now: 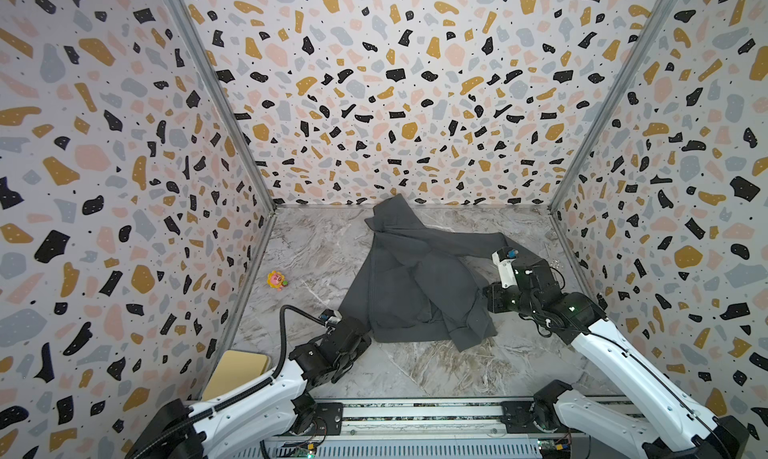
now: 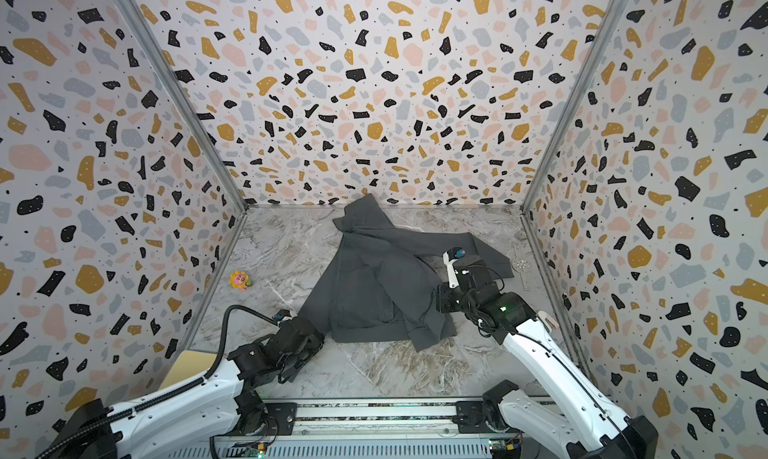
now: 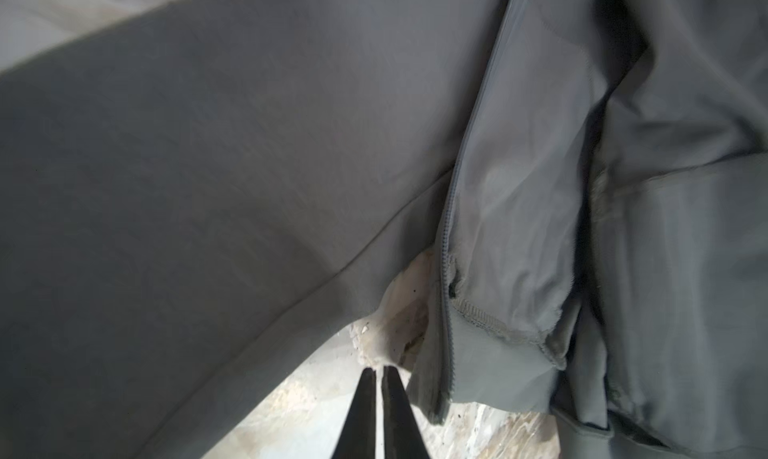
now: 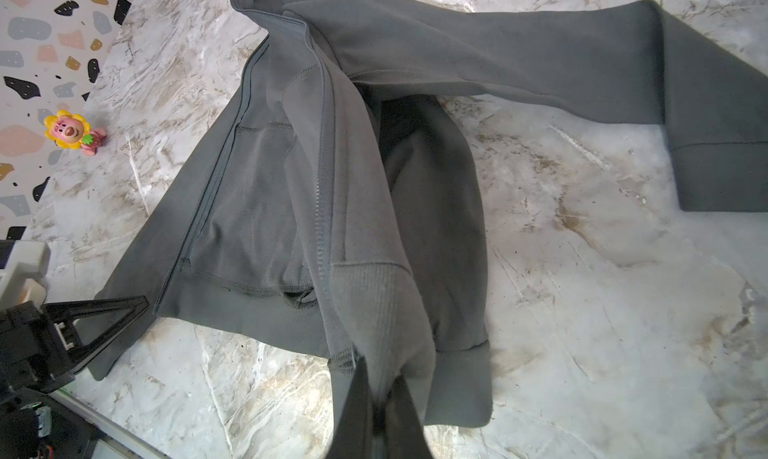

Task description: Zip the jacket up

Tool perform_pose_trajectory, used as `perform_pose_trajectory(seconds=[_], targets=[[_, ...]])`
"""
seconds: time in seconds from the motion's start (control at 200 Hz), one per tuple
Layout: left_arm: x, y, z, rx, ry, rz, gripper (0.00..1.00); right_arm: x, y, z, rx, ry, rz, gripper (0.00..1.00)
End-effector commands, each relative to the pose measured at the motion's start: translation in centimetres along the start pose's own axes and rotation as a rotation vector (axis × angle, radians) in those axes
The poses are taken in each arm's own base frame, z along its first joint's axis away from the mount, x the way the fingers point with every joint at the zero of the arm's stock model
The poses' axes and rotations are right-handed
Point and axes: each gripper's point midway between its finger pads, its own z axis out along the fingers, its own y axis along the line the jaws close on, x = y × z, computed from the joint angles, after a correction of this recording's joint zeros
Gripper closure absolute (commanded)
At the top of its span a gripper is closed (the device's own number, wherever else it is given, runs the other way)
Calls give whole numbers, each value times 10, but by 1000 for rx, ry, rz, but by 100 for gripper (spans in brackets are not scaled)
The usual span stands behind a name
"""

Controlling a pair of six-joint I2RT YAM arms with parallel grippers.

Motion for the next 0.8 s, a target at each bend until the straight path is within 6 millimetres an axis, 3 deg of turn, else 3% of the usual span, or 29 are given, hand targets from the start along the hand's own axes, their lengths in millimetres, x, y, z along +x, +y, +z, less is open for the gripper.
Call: perform_pose_trajectory(seconds=[0.0,0.255,0.791], targets=[[1,-26,2,63,27,37,91,2,-3,-9,8,-10,8,100],[1,-38,6,65,33,65,92,5,-4,-9,13,-11,10,100],[2,-31,7,43,36,68,94,10,-6,-7,13,-4,12,100]])
